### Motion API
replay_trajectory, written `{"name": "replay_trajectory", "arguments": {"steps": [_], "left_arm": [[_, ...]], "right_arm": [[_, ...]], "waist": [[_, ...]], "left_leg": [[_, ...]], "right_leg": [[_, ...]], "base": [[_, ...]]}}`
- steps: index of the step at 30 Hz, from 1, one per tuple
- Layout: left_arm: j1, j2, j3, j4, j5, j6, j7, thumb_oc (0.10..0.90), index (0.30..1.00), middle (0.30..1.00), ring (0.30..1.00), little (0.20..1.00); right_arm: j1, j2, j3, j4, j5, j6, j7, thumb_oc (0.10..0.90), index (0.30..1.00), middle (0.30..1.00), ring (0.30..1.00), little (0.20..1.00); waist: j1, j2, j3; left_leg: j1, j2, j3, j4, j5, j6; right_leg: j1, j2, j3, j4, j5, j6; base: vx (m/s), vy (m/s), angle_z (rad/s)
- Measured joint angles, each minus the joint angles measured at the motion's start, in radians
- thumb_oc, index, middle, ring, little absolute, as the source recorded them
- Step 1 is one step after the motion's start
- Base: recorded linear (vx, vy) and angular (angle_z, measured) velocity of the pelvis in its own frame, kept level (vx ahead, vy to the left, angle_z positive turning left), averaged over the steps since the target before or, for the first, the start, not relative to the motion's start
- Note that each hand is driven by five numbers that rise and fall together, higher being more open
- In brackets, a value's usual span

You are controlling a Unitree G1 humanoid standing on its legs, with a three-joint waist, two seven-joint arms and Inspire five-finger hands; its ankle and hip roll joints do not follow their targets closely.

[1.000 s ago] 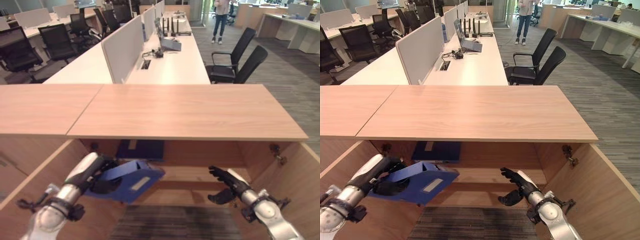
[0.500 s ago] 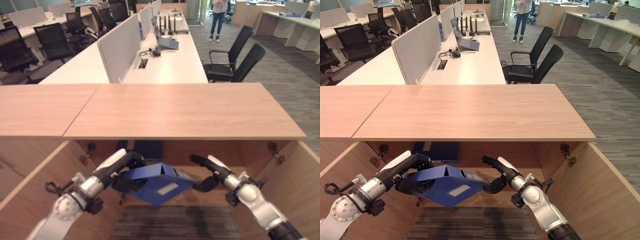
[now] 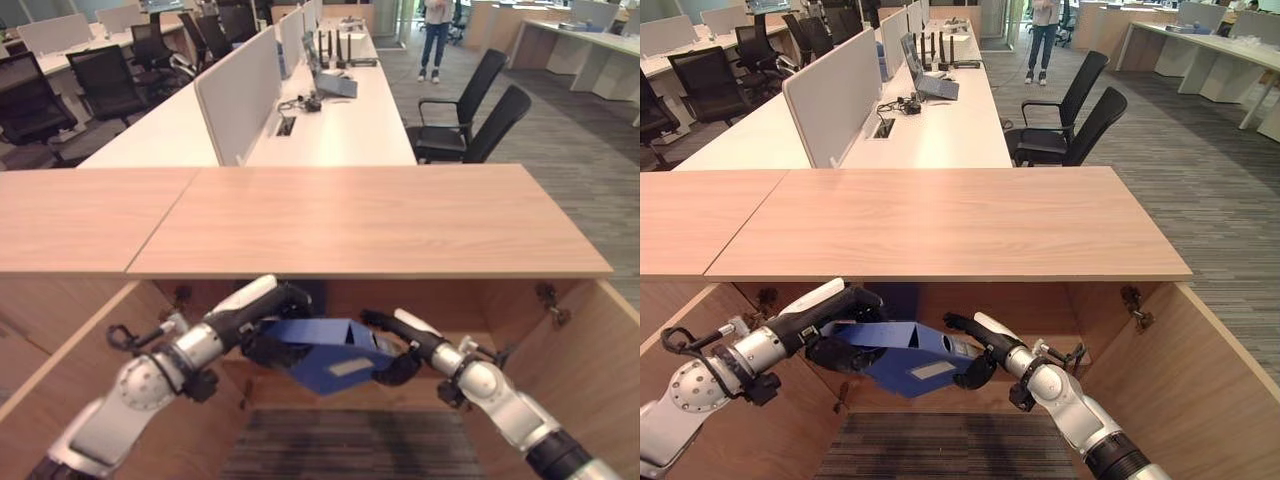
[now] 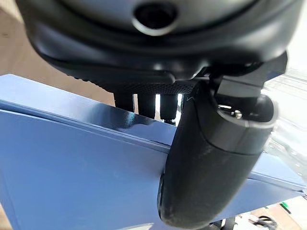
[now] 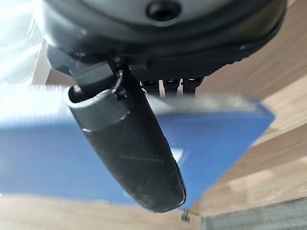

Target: Put the empty folder in the office cabinet

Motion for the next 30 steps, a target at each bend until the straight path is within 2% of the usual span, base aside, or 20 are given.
{"name": "replay_trajectory", "arguments": {"steps": [5, 6, 7, 8, 11, 16, 18, 20, 22, 25, 29, 30], "left_arm": [[-0.025, 0.001, -0.011, -0.002, 0.007, -0.001, 0.0, 0.4, 0.3, 0.3, 0.3, 0.3], [-0.032, 0.003, -0.011, -0.008, 0.007, -0.001, 0.0, 0.4, 0.3, 0.3, 0.3, 0.3], [-0.046, 0.012, -0.014, -0.019, 0.012, -0.001, 0.0, 0.4, 0.3, 0.3, 0.3, 0.3], [-0.057, 0.023, -0.023, -0.021, 0.021, -0.001, 0.0, 0.4, 0.3, 0.3, 0.3, 0.3], [-0.064, 0.035, -0.037, -0.025, 0.014, 0.004, 0.0, 0.4, 0.3, 0.3, 0.3, 0.3], [-0.07, 0.037, -0.062, -0.007, -0.101, 0.047, 0.001, 0.4, 0.3, 0.3, 0.3, 0.3], [-0.072, 0.035, -0.098, -0.005, -0.12, 0.059, 0.002, 0.4, 0.3, 0.3, 0.3, 0.3], [-0.077, 0.034, -0.124, 0.014, -0.125, 0.088, 0.007, 0.4, 0.3, 0.3, 0.3, 0.3], [-0.088, 0.005, -0.15, 0.064, -0.119, 0.129, 0.033, 0.4, 0.3, 0.3, 0.3, 0.3], [-0.077, 0.017, -0.172, 0.079, -0.13, 0.143, 0.02, 0.4, 0.3, 0.3, 0.3, 0.3], [-0.074, 0.013, -0.232, 0.092, -0.131, 0.163, 0.021, 0.4, 0.3, 0.3, 0.3, 0.3], [-0.074, 0.01, -0.243, 0.093, -0.131, 0.174, 0.021, 0.475, 0.413, 0.413, 0.413, 0.413]], "right_arm": [[-0.027, -0.003, 0.018, 0.011, 0.003, 0.003, 0.023, 0.8, 0.9, 0.9, 0.9, 0.9], [-0.034, -0.005, 0.028, 0.014, 0.019, 0.006, 0.041, 0.767, 0.851, 0.851, 0.851, 0.851], [-0.039, -0.005, 0.047, 0.023, 0.039, 0.007, 0.051, 0.635, 0.653, 0.653, 0.653, 0.653], [-0.039, -0.005, 0.054, 0.023, 0.039, 0.009, 0.052, 0.4, 0.3, 0.3, 0.3, 0.3], [-0.038, 0.003, 0.061, 0.053, 0.073, 0.008, 0.055, 0.4, 0.3, 0.3, 0.3, 0.3], [0.053, 0.05, -0.036, 0.092, 0.122, -0.042, -0.002, 0.4, 0.3, 0.3, 0.3, 0.3], [0.077, 0.086, -0.085, 0.162, 0.155, -0.072, -0.018, 0.4, 0.3, 0.3, 0.3, 0.3], [0.079, 0.15, -0.087, 0.254, 0.168, -0.107, -0.019, 0.4, 0.3, 0.3, 0.3, 0.3], [0.09, 0.254, -0.036, 0.339, 0.211, -0.067, -0.093, 0.4, 0.3, 0.3, 0.3, 0.3], [0.151, 0.247, 0.013, 0.314, 0.308, -0.041, -0.108, 0.4, 0.3, 0.3, 0.3, 0.3], [0.193, 0.236, 0.039, 0.323, 0.358, -0.014, -0.105, 0.4, 0.3, 0.3, 0.3, 0.3], [0.199, 0.231, 0.048, 0.323, 0.382, 0.001, -0.104, 0.4, 0.3, 0.3, 0.3, 0.3]], "waist": [[0.001, -0.004, 0.012], [0.001, -0.008, 0.014], [0.004, -0.011, 0.016], [0.005, -0.011, 0.016], [0.0, -0.012, 0.017], [-0.007, -0.01, 0.019], [-0.011, -0.01, 0.019], [-0.027, -0.011, 0.02], [-0.04, -0.005, 0.021], [-0.026, -0.001, 0.023], [-0.029, -0.004, 0.022], [-0.033, -0.005, 0.022]], "left_leg": [[0.0, 0.001, 0.0, 0.0, 0.0, 0.0], [0.0, 0.0, 0.0, 0.0, 0.0, 0.0], [0.0, 0.0, 0.0, 0.0, 0.0, 0.0], [0.001, 0.0, -0.001, 0.0, 0.0, 0.0], [0.004, 0.0, -0.002, 0.0, 0.0, 0.0], [0.006, -0.002, -0.001, 0.0, 0.0, 0.0], [0.007, -0.002, 0.0, 0.0, 0.0, 0.0], [0.011, 0.0, 0.0, 0.0, 0.0, 0.0], [0.013, 0.004, 0.006, 0.0, 0.001, -0.001], [0.013, 0.004, 0.005, 0.0, 0.0, -0.002], [0.013, 0.001, 0.006, 0.0, -0.001, -0.001], [0.013, 0.002, 0.007, 0.0, 0.0, -0.001]], "right_leg": [[0.0, 0.0, 0.0, 0.0, 0.0, 0.0], [0.001, 0.0, 0.0, 0.0, 0.0, 0.0], [0.001, 0.0, -0.001, 0.0, 0.0, 0.0], [0.002, 0.0, -0.002, 0.0, 0.0, 0.0], [0.005, -0.001, -0.002, 0.0, 0.0, 0.0], [0.008, -0.002, -0.002, 0.0, 0.0, 0.0], [0.007, -0.002, -0.001, 0.0, 0.0, 0.0], [0.011, -0.001, -0.001, 0.0, 0.0, 0.0], [0.008, 0.0, 0.003, 0.0, -0.001, -0.003], [0.01, -0.002, 0.002, 0.0, -0.003, -0.002], [0.01, -0.002, 0.003, 0.0, -0.002, -0.001], [0.01, -0.002, 0.003, 0.0, -0.001, -0.002]], "base": [[0.0, 0.0, 0.0], [0.0, 0.0, 0.0], [0.0, 0.0, 0.0], [0.0, 0.0, 0.0], [0.0, 0.0, 0.0], [0.0, 0.0, 0.0], [0.0, 0.001, -0.02], [-0.01, 0.009, -0.05], [-0.04, 0.016, -0.08], [-0.01, -0.001, 0.04], [-0.01, -0.003, 0.0], [-0.01, -0.004, -0.06]]}}
